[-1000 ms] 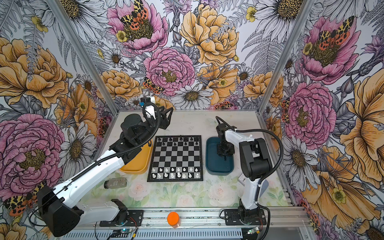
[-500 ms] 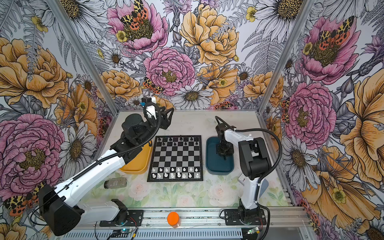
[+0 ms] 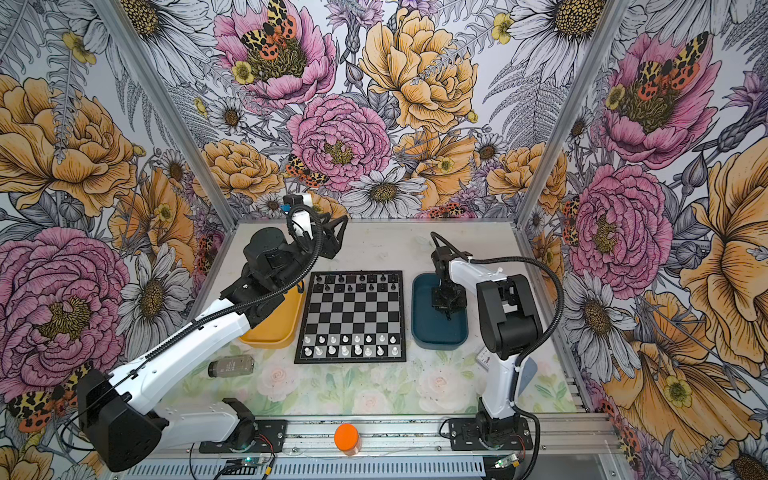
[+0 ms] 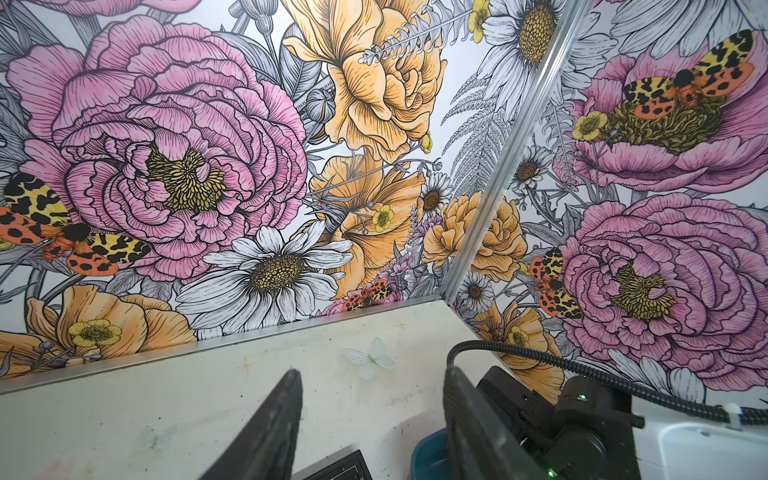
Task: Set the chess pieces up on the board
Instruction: 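Lift the black piece with the right gripper while the left gripper moves toward it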
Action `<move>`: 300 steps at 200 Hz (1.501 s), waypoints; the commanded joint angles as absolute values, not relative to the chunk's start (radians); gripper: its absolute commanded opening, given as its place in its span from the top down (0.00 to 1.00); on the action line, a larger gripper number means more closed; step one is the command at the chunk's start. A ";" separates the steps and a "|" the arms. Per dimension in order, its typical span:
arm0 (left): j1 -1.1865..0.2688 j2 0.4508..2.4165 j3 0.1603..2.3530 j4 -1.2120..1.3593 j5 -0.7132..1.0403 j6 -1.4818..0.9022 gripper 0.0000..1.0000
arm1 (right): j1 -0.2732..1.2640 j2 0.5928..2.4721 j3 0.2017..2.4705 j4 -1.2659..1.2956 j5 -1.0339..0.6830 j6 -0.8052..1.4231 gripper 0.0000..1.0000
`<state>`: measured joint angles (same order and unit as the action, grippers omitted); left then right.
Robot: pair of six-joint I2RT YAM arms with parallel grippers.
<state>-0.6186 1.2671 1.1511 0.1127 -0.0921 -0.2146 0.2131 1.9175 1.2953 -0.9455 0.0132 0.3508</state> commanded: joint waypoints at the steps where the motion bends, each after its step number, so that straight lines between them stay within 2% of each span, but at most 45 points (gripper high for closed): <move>1: -0.625 1.282 1.162 0.133 -0.064 -0.218 0.44 | 0.218 1.904 1.313 -0.921 -0.030 0.384 1.00; 85: -0.636 1.264 1.103 0.214 0.076 -0.218 0.40 | 0.202 1.574 1.258 -0.765 -0.219 0.579 1.00; 130: -0.685 1.268 1.056 0.315 0.146 -0.221 0.39 | 0.197 1.358 1.172 -0.524 -0.330 0.747 1.00; 182: -0.754 1.311 1.024 0.525 0.163 -0.228 0.39 | 0.201 1.176 1.136 -0.350 -0.321 0.843 1.00; 230: -0.833 1.370 0.968 0.766 0.164 -0.197 0.39 | 0.200 1.071 1.056 -0.159 -0.363 0.945 1.00; 300: -0.914 1.510 0.927 1.039 0.135 -0.096 0.41 | 0.196 1.045 1.014 0.046 -0.497 1.084 1.00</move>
